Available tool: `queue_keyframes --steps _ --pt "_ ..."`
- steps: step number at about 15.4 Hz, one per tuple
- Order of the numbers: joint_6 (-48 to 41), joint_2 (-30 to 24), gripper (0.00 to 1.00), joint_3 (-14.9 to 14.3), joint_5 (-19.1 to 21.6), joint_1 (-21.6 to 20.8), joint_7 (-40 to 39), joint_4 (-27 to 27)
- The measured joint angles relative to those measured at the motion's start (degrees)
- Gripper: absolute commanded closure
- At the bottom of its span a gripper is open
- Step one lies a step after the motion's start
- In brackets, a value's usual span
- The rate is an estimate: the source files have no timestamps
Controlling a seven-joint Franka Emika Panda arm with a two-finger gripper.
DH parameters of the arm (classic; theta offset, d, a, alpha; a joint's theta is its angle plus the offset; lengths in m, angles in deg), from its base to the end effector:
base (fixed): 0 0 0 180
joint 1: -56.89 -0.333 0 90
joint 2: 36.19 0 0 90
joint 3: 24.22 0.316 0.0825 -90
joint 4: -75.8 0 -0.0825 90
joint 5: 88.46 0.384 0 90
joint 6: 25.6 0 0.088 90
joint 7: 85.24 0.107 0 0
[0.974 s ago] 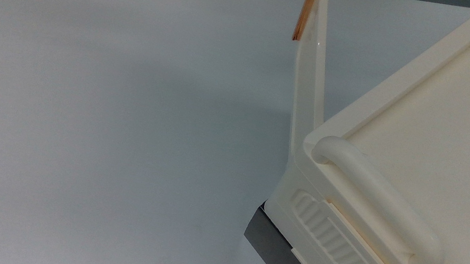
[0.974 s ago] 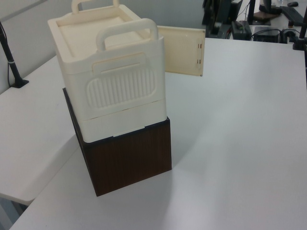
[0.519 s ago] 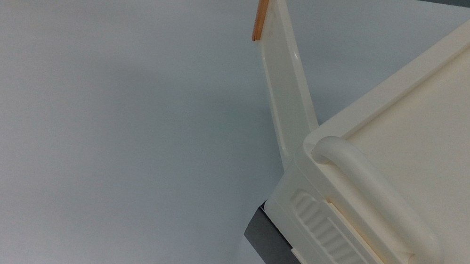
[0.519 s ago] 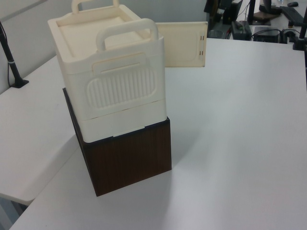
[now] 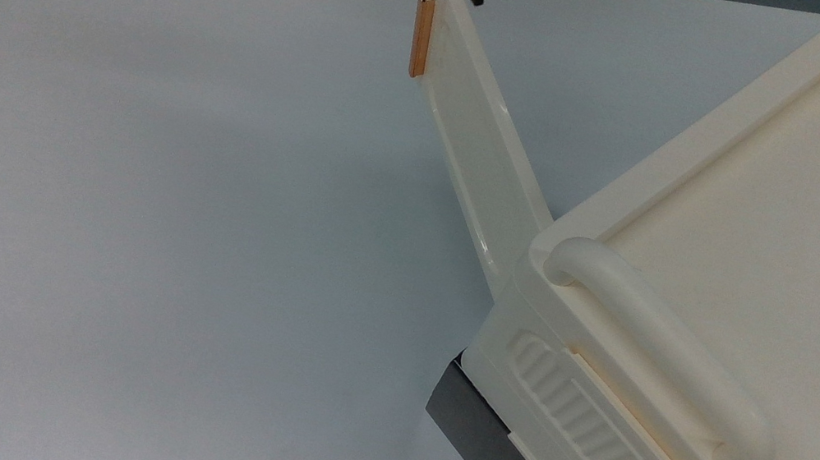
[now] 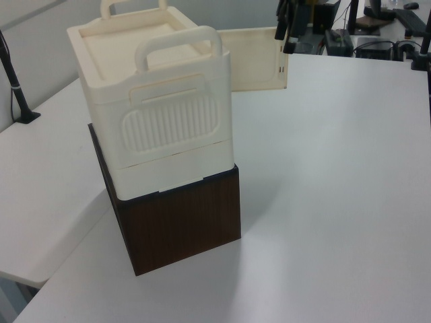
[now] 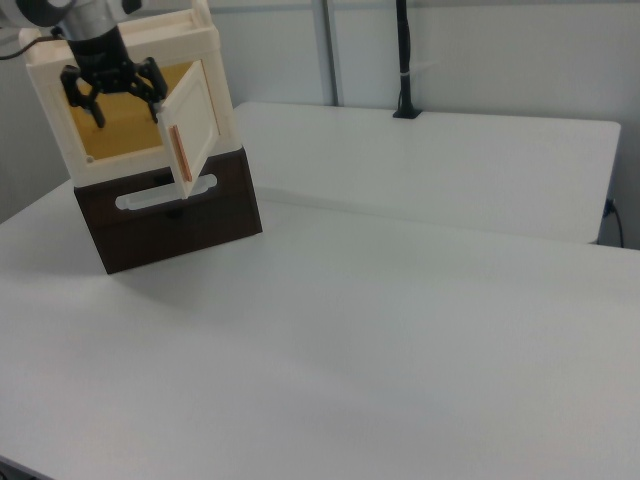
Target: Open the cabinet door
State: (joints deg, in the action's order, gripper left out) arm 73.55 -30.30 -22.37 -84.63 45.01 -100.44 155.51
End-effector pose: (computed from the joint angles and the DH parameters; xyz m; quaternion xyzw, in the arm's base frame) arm 0.5833 0.1476 0.6674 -0.9614 -0.2463 -0.1184 0.0335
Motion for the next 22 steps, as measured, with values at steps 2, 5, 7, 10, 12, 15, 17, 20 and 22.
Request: queue_keyframes --steps 2,5,7,10,12,15,17,20,22 --pt "0.7 0.3 0.00 -1.0 -0.1 1.9 0.0 0.0" --pt "0.7 0.3 0.00 -1.3 -0.1 2.9 0.0 -0.1" --pt "0.5 0.3 0.00 -1.3 -0.3 2.8 0.8 0.2" --pt "-2.3 0.4 0.00 -1.6 -4.0 3.0 5.3 1.5" --pt "-4.6 0.4 0.00 -1.7 -5.2 4.4 7.3 2.5" --pt "-5.9 0.4 0.00 -1.9 -5.4 8.3 9.2 3.4" --pt "-6.3 0.3 0.00 -1.9 -6.9 9.8 9.7 3.8" --pt "-7.3 0.3 0.00 -1.9 -7.4 10.3 10.2 3.9" --pt "-7.4 0.3 0.00 -1.9 -7.4 10.3 11.2 3.9"
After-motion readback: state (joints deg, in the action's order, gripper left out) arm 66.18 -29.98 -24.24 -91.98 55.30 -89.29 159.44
